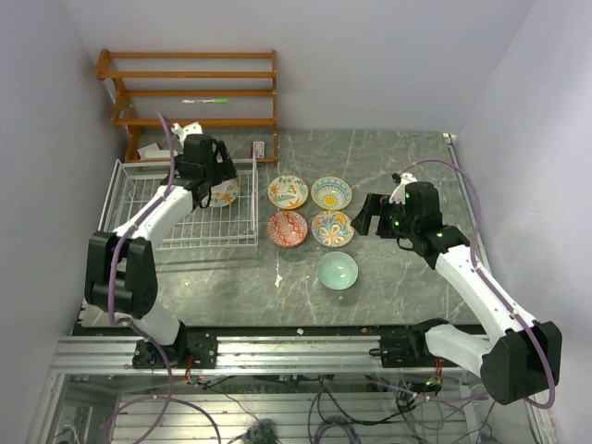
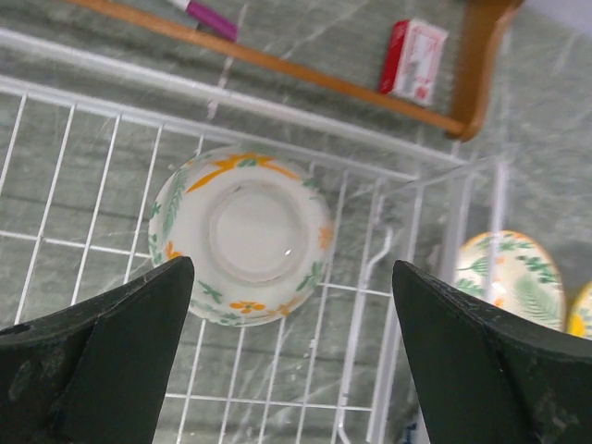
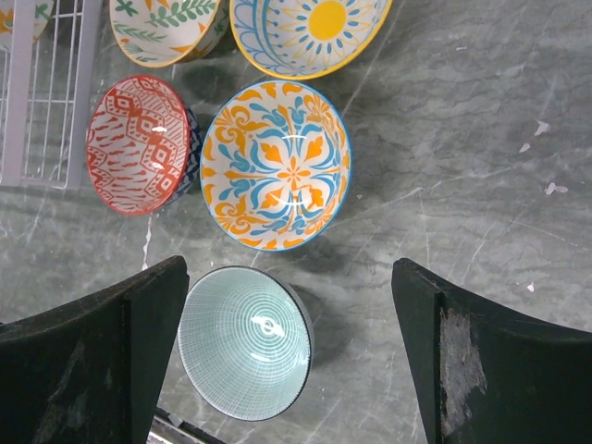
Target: Load the bowls into the dish rack
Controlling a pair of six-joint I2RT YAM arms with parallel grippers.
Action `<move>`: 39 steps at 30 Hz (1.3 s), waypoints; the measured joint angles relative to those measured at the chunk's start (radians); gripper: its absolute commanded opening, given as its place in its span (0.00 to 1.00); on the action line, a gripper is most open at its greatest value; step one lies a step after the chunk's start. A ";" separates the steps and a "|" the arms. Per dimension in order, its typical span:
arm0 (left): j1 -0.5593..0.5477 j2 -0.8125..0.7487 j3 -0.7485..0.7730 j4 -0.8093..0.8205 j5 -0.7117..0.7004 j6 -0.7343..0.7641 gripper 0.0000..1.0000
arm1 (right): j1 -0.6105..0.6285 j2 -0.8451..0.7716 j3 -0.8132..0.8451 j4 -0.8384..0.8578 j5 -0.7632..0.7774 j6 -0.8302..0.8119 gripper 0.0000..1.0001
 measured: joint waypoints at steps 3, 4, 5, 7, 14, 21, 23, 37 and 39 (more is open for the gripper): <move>-0.016 0.050 0.004 -0.019 -0.058 0.017 1.00 | 0.000 0.000 -0.005 0.000 -0.001 0.000 0.93; -0.021 0.064 0.004 -0.024 -0.073 0.020 0.99 | 0.000 0.000 -0.006 0.000 -0.001 0.000 0.93; -0.026 0.078 0.004 -0.025 -0.089 0.024 0.99 | 0.000 0.000 -0.006 0.000 -0.001 0.000 0.93; -0.029 0.100 0.005 -0.028 -0.116 0.032 0.99 | 0.000 0.000 -0.007 0.000 -0.002 0.000 0.93; -0.035 0.147 0.032 -0.035 -0.163 0.052 0.95 | 0.000 0.005 -0.018 0.005 -0.001 0.000 0.93; -0.039 0.180 0.080 -0.037 -0.172 0.076 0.93 | 0.000 0.018 -0.021 0.011 -0.001 0.000 0.93; -0.040 0.194 0.093 -0.036 -0.172 0.081 0.90 | 0.000 0.018 -0.021 0.015 -0.001 0.000 0.93; -0.049 0.233 0.113 -0.039 -0.186 0.099 0.63 | 0.000 0.020 -0.021 0.016 0.000 0.000 0.93; -0.052 0.233 0.116 -0.039 -0.196 0.106 0.49 | 0.000 0.020 -0.021 0.016 -0.001 0.000 0.93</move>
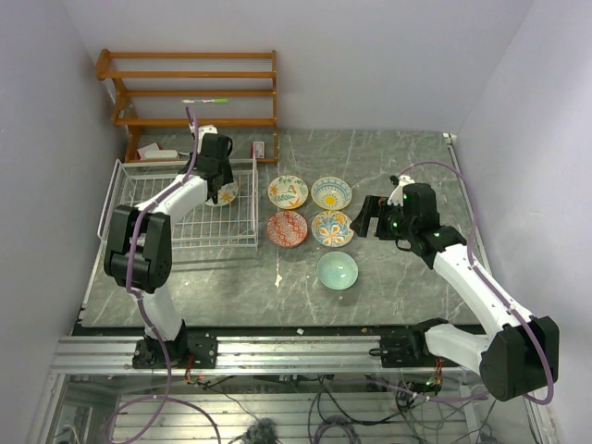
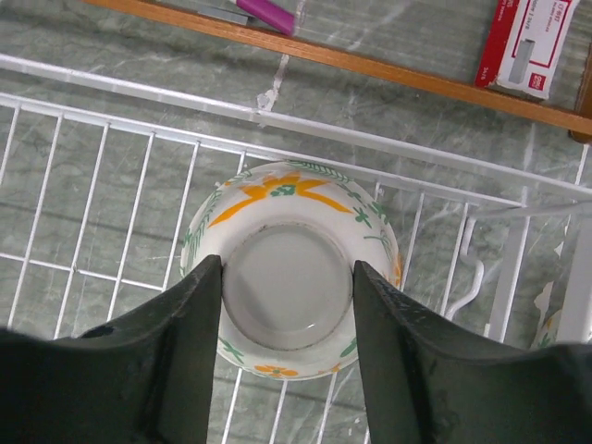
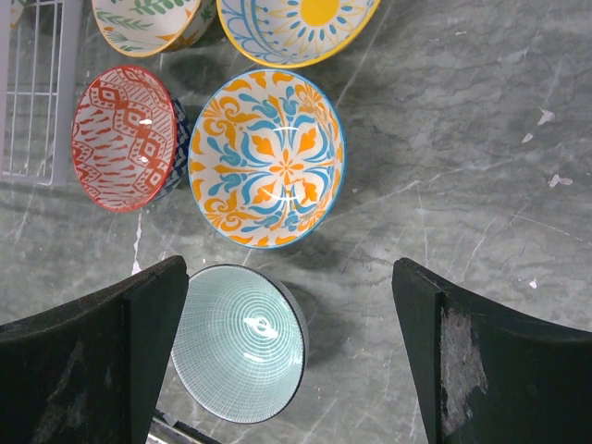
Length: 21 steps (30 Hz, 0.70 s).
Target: Load the bowls into the dish rack
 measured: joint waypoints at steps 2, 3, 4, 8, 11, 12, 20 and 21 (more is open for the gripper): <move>-0.002 0.000 0.003 0.000 -0.012 0.000 0.45 | 0.000 0.000 0.000 0.000 0.000 0.000 0.93; -0.003 0.000 0.003 -0.002 -0.022 0.004 0.45 | 0.000 0.000 0.000 0.000 0.000 0.000 0.93; -0.004 0.000 0.003 -0.003 -0.029 0.005 0.45 | 0.000 0.000 0.000 0.000 0.000 0.000 0.92; -0.004 -0.001 0.003 -0.014 -0.058 -0.002 0.44 | 0.000 0.000 0.000 0.000 0.000 0.000 0.92; -0.004 -0.007 0.002 -0.032 -0.087 -0.008 0.43 | 0.000 0.000 0.000 0.000 -0.001 0.000 0.92; -0.004 -0.010 0.001 -0.039 -0.102 -0.009 0.43 | 0.000 0.000 0.000 0.000 -0.001 0.000 0.92; 0.034 -0.075 -0.062 -0.062 -0.163 -0.012 0.40 | 0.000 0.000 0.000 -0.001 -0.001 0.000 0.92; 0.050 -0.084 -0.071 -0.063 -0.162 -0.013 0.40 | 0.000 0.000 0.000 -0.001 -0.001 0.000 0.92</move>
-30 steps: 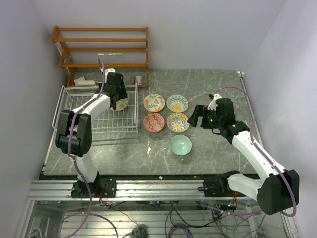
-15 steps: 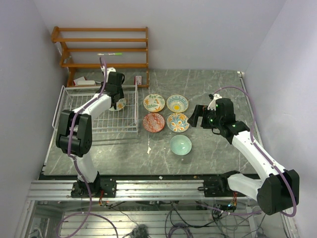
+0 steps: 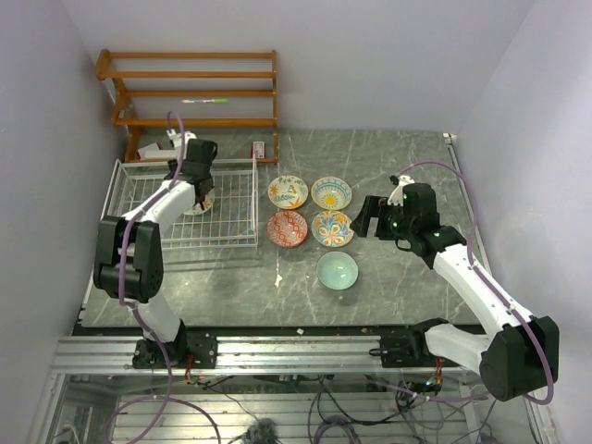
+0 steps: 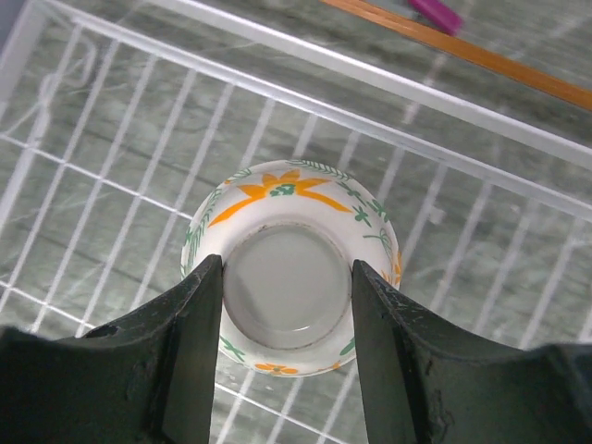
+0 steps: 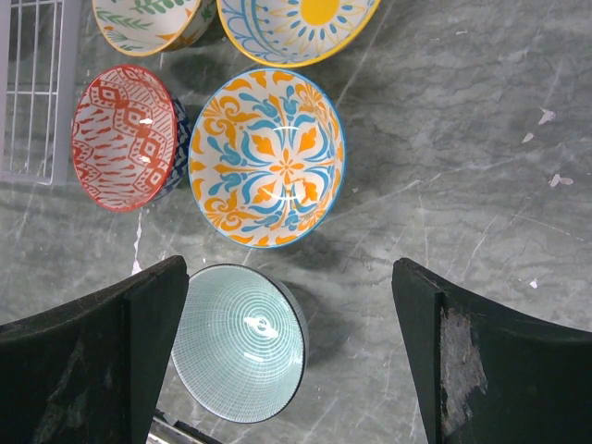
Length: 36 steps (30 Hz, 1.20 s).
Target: Load the bowls into the dish rack
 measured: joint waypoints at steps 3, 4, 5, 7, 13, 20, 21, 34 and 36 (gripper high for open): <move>0.064 -0.015 -0.018 0.002 0.003 -0.004 0.40 | 0.000 0.000 0.000 0.000 0.000 0.000 0.92; 0.088 -0.018 -0.022 0.003 0.006 -0.006 0.40 | 0.000 0.000 0.000 -0.001 0.000 0.000 0.92; 0.113 -0.021 -0.024 0.005 0.012 -0.008 0.40 | 0.000 0.000 0.000 -0.002 0.000 0.000 0.92; 0.154 -0.024 -0.030 0.011 0.022 -0.011 0.40 | 0.000 0.000 0.000 -0.004 0.000 0.000 0.92; 0.234 -0.024 -0.043 0.042 0.062 -0.022 0.40 | 0.000 0.000 0.000 -0.019 0.000 0.000 0.91; 0.310 -0.024 -0.063 0.111 0.106 -0.030 0.39 | 0.000 0.000 0.000 -0.024 0.000 0.016 0.91; 0.323 -0.024 -0.067 0.124 0.111 -0.030 0.40 | 0.000 0.000 0.000 -0.024 0.000 0.020 0.91; 0.415 -0.020 -0.090 0.240 0.218 -0.052 0.39 | 0.000 0.026 0.001 -0.023 -0.026 0.055 0.90; 0.426 -0.020 -0.090 0.251 0.240 -0.060 0.38 | 0.000 0.029 0.001 -0.023 -0.026 0.061 0.90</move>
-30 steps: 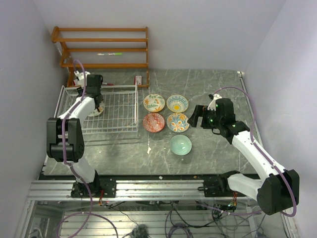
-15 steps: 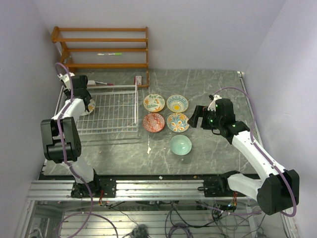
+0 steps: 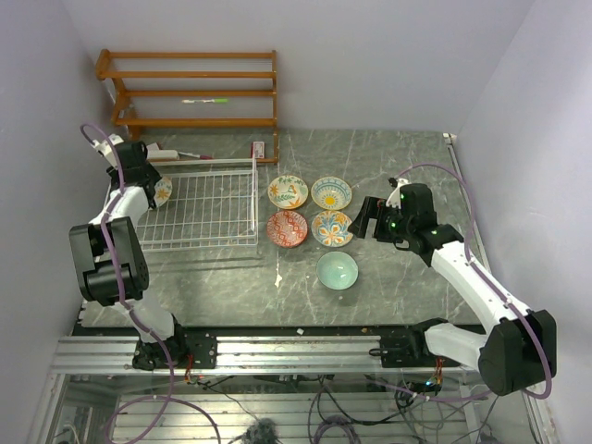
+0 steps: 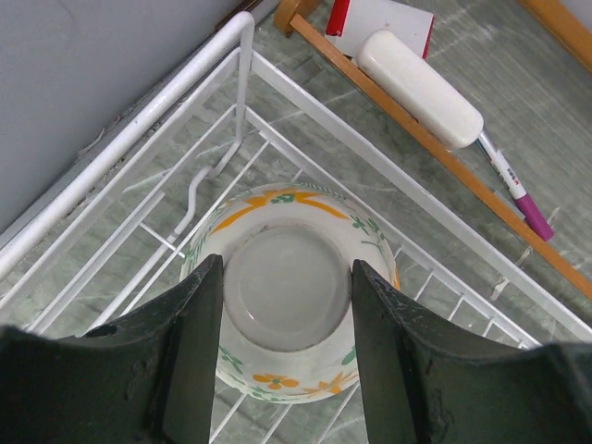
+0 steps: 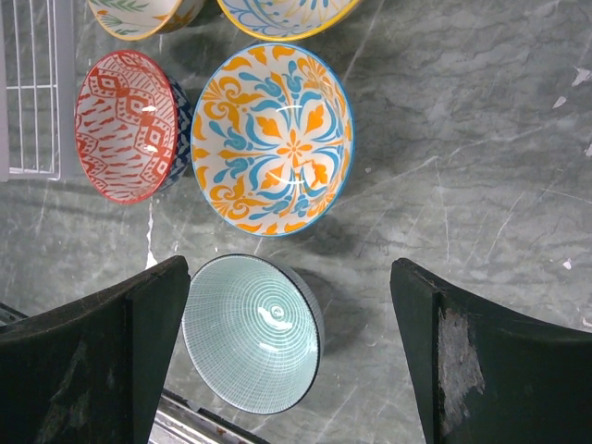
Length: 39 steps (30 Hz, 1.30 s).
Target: Load the bowls into the dish rack
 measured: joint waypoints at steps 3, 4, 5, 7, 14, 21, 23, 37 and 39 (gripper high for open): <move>0.011 0.000 -0.002 0.014 0.026 -0.004 0.33 | 0.000 0.004 0.000 0.000 0.000 0.004 0.90; 0.014 0.000 -0.004 0.020 0.036 -0.005 0.33 | 0.000 0.006 0.000 0.001 0.000 0.006 0.90; 0.015 0.000 -0.006 0.024 0.043 -0.005 0.33 | 0.000 0.008 0.000 0.001 -0.001 0.008 0.90; 0.018 0.000 -0.006 0.029 0.057 -0.004 0.33 | 0.000 0.016 0.000 0.005 -0.003 0.009 0.90; 0.007 0.000 -0.006 0.030 0.068 0.000 0.33 | 0.000 0.023 0.000 0.010 -0.012 0.010 0.90; -0.026 0.000 0.001 0.000 0.018 0.033 0.33 | 0.000 0.022 0.000 0.015 -0.015 0.008 0.90; -0.031 0.000 0.001 -0.008 -0.003 0.043 0.33 | 0.000 0.022 0.000 0.015 -0.014 0.007 0.90; -0.057 0.007 0.014 -0.048 -0.109 0.103 0.33 | 0.000 0.021 0.000 0.015 -0.014 0.006 0.90; -0.058 0.010 0.014 -0.050 -0.113 0.106 0.33 | 0.000 0.021 0.000 0.015 -0.014 0.006 0.90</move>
